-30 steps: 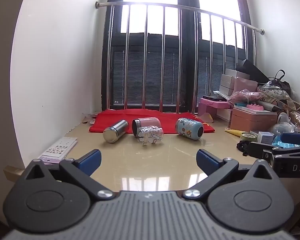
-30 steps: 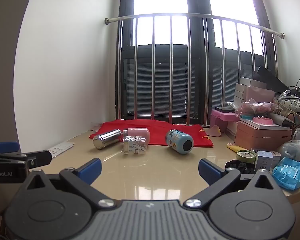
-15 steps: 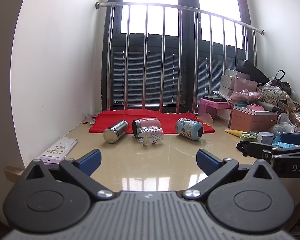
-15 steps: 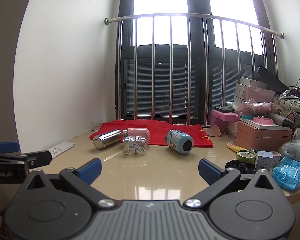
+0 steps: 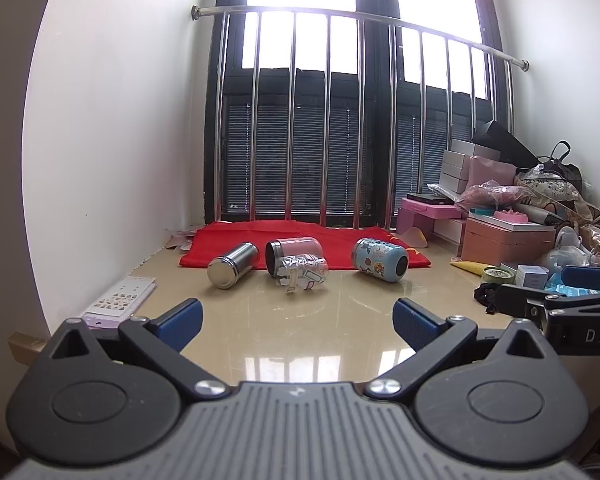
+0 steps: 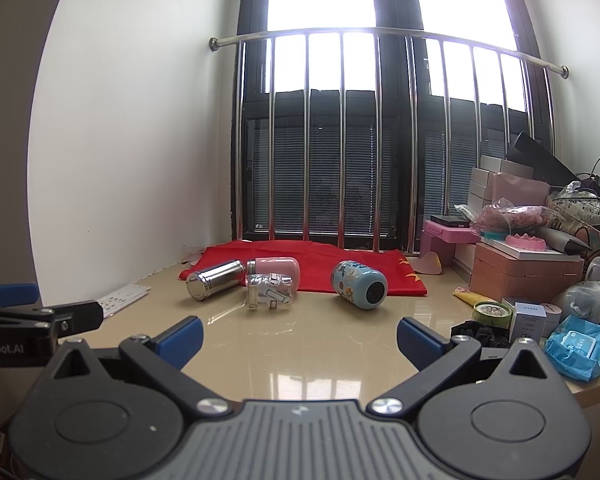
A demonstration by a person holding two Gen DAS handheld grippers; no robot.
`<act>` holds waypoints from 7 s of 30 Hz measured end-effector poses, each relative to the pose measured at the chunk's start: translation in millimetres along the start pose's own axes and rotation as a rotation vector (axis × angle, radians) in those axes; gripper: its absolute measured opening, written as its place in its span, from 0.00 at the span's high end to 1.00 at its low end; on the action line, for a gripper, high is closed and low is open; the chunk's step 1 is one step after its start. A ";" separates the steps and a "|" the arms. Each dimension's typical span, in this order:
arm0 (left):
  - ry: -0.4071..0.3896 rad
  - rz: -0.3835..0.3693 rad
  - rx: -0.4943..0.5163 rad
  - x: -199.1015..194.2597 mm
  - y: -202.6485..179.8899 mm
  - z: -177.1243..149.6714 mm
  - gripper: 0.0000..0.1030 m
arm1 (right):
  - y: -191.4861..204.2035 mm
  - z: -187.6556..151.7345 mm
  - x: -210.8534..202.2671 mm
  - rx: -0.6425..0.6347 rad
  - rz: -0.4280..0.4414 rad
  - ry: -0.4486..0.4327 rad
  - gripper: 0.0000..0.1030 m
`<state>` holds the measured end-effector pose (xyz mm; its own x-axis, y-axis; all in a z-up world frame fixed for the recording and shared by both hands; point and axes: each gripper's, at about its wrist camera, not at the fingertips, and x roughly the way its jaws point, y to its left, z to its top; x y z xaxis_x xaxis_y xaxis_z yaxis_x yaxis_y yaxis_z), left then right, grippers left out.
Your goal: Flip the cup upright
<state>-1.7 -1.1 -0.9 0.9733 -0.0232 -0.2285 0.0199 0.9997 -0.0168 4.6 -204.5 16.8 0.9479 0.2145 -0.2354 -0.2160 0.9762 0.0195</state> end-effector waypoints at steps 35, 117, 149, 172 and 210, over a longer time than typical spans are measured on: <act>-0.004 0.001 0.002 -0.4 0.0 1.0 0.00 | 0.6 -0.7 0.6 0.000 0.001 -0.001 0.00; 0.833 -0.050 0.262 545.4 122.8 58.8 0.39 | -3.0 53.2 441.2 -0.044 0.044 0.298 0.00; 0.670 -0.286 0.751 283.8 -51.2 -1.6 0.39 | -64.9 10.7 238.6 -0.056 0.053 0.414 0.00; 0.475 -0.153 0.398 241.6 28.6 46.9 0.00 | -52.2 8.1 243.3 -0.040 0.073 0.447 0.00; 0.492 0.050 0.170 248.9 202.5 38.6 0.00 | 110.7 19.6 418.2 0.002 -0.024 1.002 0.39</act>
<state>253.4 196.1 -23.6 0.7523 0.0622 -0.6558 0.0528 0.9866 0.1542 381.7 -6.2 -60.4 0.3170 0.0696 -0.9459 -0.1982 0.9802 0.0057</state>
